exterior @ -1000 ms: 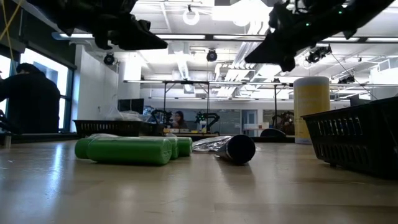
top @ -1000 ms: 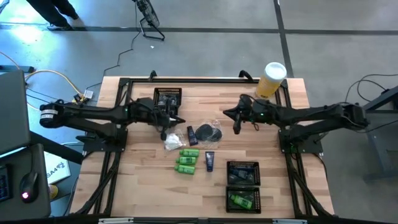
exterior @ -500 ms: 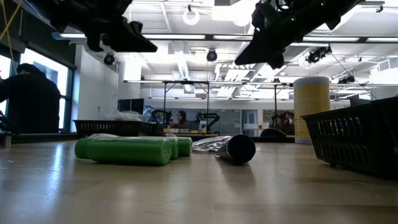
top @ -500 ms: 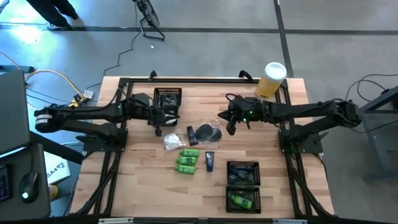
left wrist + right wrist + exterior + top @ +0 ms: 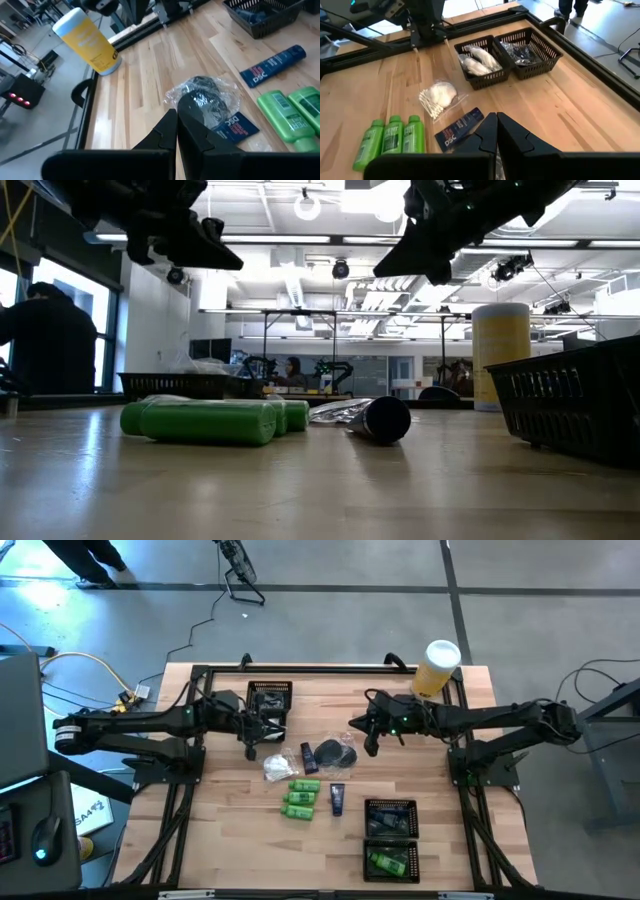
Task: Pick & Place Travel size toiletries
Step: Put the black hairbrush into the top black basket
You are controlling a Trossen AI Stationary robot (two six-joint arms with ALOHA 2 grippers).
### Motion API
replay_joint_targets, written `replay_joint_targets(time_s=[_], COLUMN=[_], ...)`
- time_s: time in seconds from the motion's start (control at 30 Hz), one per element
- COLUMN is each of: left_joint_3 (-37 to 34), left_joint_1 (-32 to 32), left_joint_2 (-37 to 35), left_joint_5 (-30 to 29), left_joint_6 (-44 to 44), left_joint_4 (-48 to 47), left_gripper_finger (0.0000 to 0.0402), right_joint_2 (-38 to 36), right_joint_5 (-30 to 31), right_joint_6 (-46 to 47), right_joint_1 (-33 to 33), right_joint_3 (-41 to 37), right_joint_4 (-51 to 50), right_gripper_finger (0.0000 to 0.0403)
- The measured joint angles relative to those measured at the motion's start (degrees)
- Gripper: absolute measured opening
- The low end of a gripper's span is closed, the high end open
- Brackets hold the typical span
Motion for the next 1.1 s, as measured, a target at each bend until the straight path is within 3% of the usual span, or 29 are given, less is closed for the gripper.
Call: replay_joint_targets(time_s=[0.33,0.73,1.1], left_joint_3=[0.00,0.04,0.04], left_joint_1=[0.00,0.00,0.00], left_joint_2=[0.03,5.80,8.94], left_joint_5=[-0.24,-0.59,-0.78], left_joint_6=[-0.46,-4.47,-2.26], left_joint_4=[-0.87,-0.63,4.71], left_gripper_finger=[0.0007,0.0007,0.0007], right_joint_2=[0.00,0.00,-0.02], right_joint_5=[-0.66,-0.68,1.47], right_joint_6=[-2.85,-2.82,-4.51], right_joint_1=[0.00,0.00,0.00], right_joint_3=[-0.02,-0.04,-0.04], right_joint_4=[1.01,0.92,0.96], right_gripper_finger=[0.0002,0.0002,0.0002])
